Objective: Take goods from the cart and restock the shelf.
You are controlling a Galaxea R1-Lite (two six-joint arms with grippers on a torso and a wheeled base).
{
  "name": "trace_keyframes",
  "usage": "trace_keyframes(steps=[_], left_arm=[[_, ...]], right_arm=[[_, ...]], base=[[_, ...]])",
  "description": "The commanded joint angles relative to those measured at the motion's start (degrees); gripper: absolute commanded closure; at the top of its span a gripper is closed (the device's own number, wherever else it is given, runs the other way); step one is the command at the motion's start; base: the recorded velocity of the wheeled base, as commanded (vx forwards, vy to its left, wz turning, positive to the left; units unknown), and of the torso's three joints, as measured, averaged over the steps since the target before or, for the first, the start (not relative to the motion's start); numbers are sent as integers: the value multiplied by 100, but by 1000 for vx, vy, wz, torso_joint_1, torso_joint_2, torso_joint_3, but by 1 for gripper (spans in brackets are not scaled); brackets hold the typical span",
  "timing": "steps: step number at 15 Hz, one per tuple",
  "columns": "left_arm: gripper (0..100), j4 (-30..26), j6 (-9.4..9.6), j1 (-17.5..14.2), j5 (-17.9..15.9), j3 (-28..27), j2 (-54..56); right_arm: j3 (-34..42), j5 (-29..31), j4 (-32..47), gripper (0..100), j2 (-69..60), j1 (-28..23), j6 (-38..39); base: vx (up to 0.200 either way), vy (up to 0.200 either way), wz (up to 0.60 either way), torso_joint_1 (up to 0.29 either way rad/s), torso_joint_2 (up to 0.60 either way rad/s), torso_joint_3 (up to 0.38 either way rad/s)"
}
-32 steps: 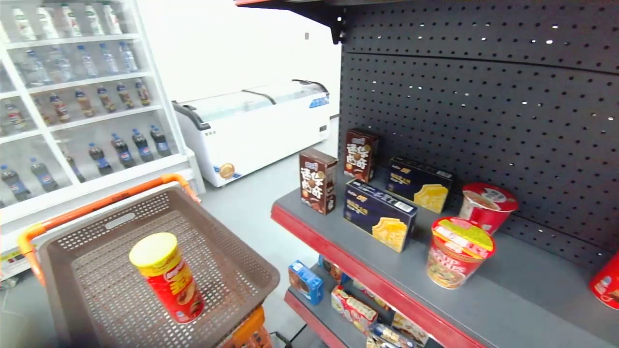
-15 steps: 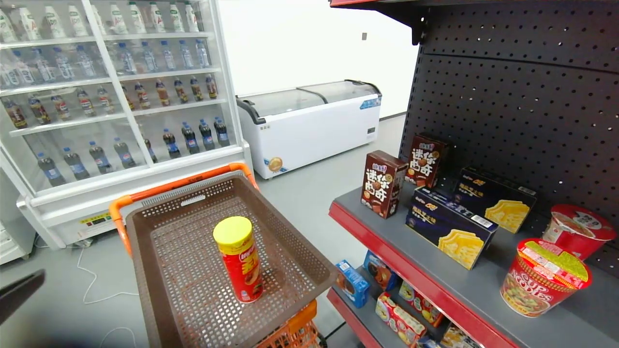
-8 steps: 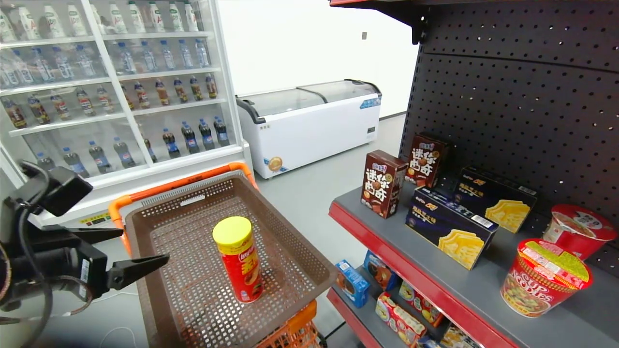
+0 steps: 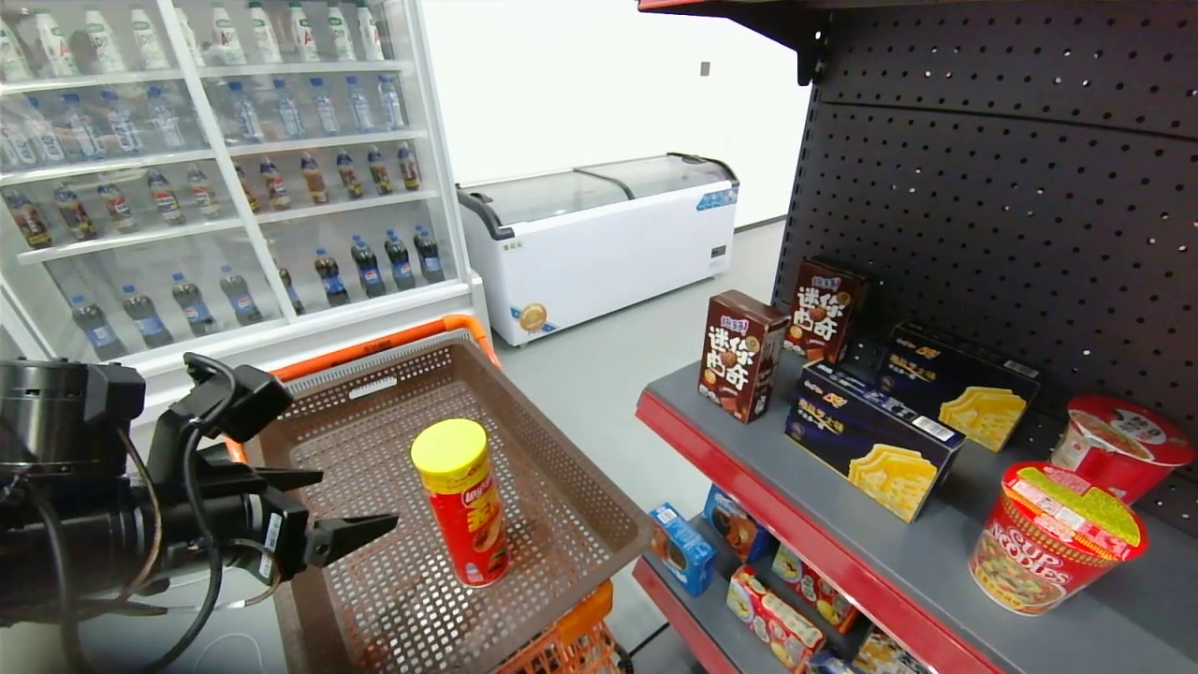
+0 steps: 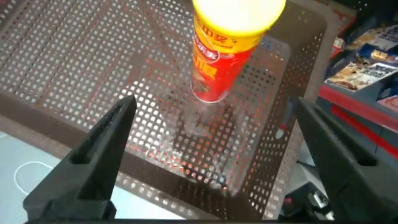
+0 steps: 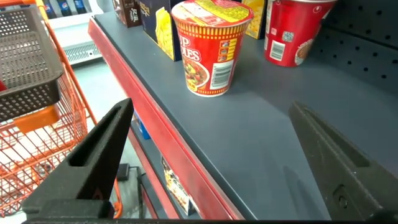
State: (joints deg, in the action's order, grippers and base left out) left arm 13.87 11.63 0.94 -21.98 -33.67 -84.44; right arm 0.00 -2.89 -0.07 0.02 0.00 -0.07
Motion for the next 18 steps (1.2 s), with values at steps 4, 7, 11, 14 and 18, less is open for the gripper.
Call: trace_keyframes(steps=[4, 7, 11, 14, 18], left_arm=[[0, 810, -91, 328, 53, 1, -837], [0, 1214, -126, 469, 115, 1, -1303], [0, 1724, -442, 794, 282, -78, -1751], [0, 2023, -715, 1172, 924, -219, -2182], [0, 2040, -724, 1286, 1082, -351, -2445]], right_arm=[[0, -10, -1, 0, -2, 0, -1], [0, -1, -1, 0, -2, 0, -1], [0, -1, -1, 0, -2, 0, -1], [0, -10, -1, 0, -2, 0, -1], [0, -1, -1, 0, -2, 0, -1]], base=[[0, 0, 0, 0, 0, 0], [0, 0, 0, 0, 0, 0], [0, 0, 0, 0, 0, 0], [0, 0, 0, 0, 0, 0], [0, 0, 0, 0, 0, 0]])
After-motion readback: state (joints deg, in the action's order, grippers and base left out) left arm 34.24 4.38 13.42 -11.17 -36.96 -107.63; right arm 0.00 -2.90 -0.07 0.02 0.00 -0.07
